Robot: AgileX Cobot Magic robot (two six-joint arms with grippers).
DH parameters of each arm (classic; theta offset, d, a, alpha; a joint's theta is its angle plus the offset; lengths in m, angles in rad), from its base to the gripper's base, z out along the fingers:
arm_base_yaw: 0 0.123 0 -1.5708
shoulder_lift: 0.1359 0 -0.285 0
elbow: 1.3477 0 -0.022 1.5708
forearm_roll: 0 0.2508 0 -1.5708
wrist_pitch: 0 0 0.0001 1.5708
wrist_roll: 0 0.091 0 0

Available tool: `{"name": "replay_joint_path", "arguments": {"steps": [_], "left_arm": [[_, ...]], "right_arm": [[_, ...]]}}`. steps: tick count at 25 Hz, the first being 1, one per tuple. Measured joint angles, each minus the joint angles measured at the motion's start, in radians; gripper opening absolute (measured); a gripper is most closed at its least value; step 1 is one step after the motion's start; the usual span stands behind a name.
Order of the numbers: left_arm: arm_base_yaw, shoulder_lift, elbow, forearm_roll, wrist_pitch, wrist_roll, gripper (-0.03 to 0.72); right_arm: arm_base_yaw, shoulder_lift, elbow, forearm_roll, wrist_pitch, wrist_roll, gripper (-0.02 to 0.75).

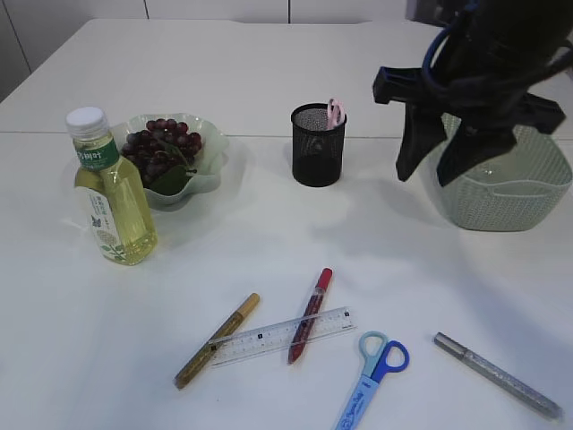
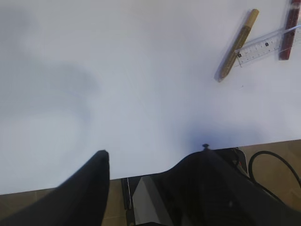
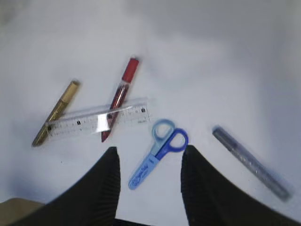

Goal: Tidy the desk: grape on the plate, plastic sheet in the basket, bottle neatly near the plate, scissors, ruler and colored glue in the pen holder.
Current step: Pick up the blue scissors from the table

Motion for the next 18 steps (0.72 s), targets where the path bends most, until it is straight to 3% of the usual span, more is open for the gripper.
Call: {"name": "replay_joint_path", "arguments": {"steps": [10,18], "left_arm": [[0.0,0.0,0.0,-0.013,0.0,0.0,0.442],[0.0,0.0,0.0,-0.013,0.0,0.0,0.442]], "right_arm": [[0.0,-0.183,0.271,0.086,0.0,0.137,0.351],[0.0,-0.187,0.289,0.088,0.0,0.198,0.35]]}}
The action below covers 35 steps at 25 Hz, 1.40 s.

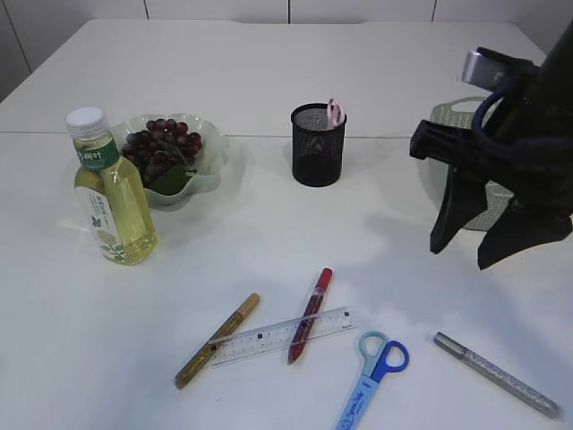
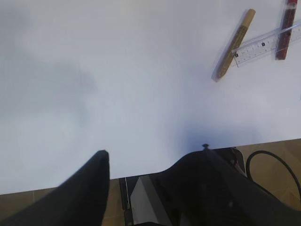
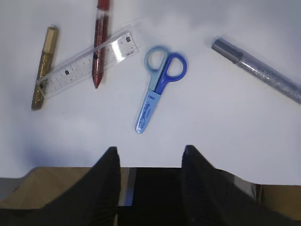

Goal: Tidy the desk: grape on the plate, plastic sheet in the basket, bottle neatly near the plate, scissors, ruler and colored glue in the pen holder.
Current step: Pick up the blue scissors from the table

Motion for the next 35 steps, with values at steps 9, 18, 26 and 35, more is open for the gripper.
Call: {"name": "replay_joint_path", "arguments": {"steps": [9,18,26,35], "left_arm": [[0.0,0.0,0.0,0.0,0.0,0.002,0.439],[0.0,0.0,0.0,0.0,0.0,0.008,0.438],[0.0,0.0,0.0,0.004,0.0,0.012,0.426],[0.0,0.0,0.0,0.006,0.0,0.013,0.426]], "right_arm": [[0.137,0.0,0.027,-0.19,-0.002,0.365,0.35],[0.155,0.143,0.027,-0.095,-0.036,0.412,0.349],[0.155,0.289,0.027,-0.086,-0.057,0.412,0.349],[0.155,0.302,-0.014,-0.179,-0.062,0.414,0.349]]}}
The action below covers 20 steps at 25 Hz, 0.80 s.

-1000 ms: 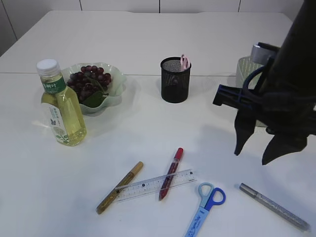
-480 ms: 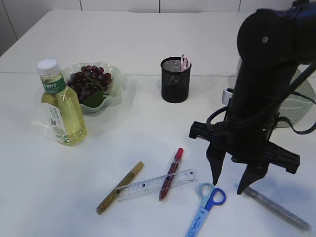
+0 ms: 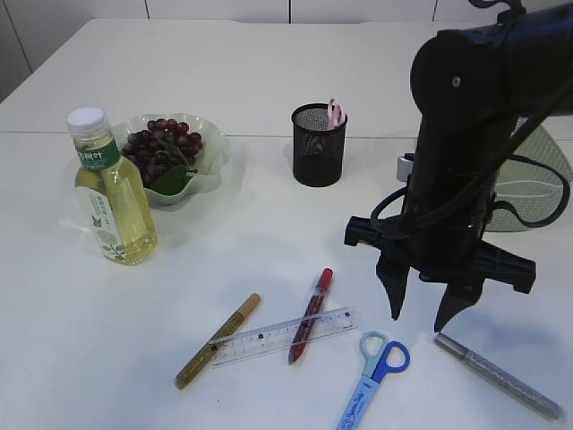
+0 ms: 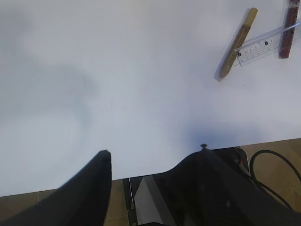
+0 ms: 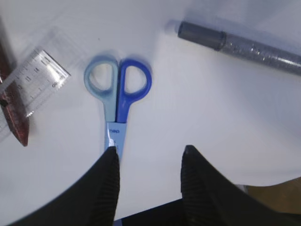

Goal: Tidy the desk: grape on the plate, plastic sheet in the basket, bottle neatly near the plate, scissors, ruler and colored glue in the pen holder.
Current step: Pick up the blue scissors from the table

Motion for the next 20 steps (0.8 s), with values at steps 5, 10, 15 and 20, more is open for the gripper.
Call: {"name": "replay_joint_path", "arguments": {"steps": [5,10,15,20], "left_arm": [[0.0,0.0,0.0,0.008,0.0,0.0,0.426],[0.0,0.0,0.0,0.03,0.0,0.0,0.426],[0.0,-0.001,0.0,0.034,0.0,0.0,0.426],[0.0,-0.017,0.0,0.037,0.0,0.0,0.426]], "right_arm": [[0.0,0.0,-0.024,-0.021,-0.044,0.0,0.349],[0.0,0.006,-0.024,-0.011,-0.062,0.039,0.349],[0.0,0.04,-0.024,0.043,-0.064,0.044,0.388],[0.0,0.086,-0.024,0.096,-0.064,0.02,0.417]]}}
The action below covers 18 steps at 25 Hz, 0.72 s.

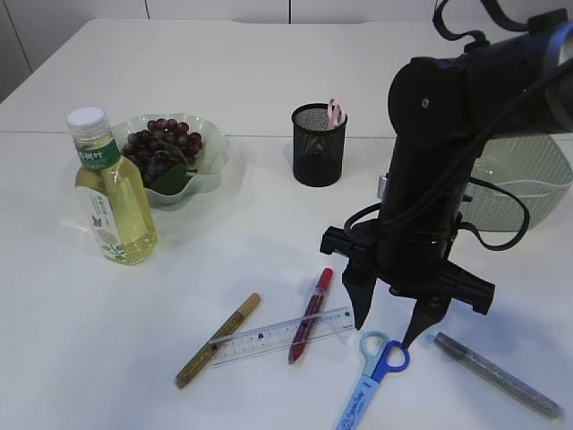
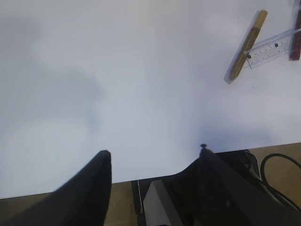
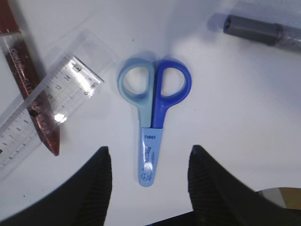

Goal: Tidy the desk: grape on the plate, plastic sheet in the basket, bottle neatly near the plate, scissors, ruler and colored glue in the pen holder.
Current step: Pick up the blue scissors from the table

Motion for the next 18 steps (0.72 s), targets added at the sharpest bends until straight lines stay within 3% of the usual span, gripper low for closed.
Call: {"name": "replay_joint_path", "arguments": {"steps": [18], "left_arm": [[0.0,-0.019,0.0,0.0,0.002,0.0,0.426]], "right_arm": [[0.039,0.065,0.0,0.021,0.013,-0.079,0.419]]}}
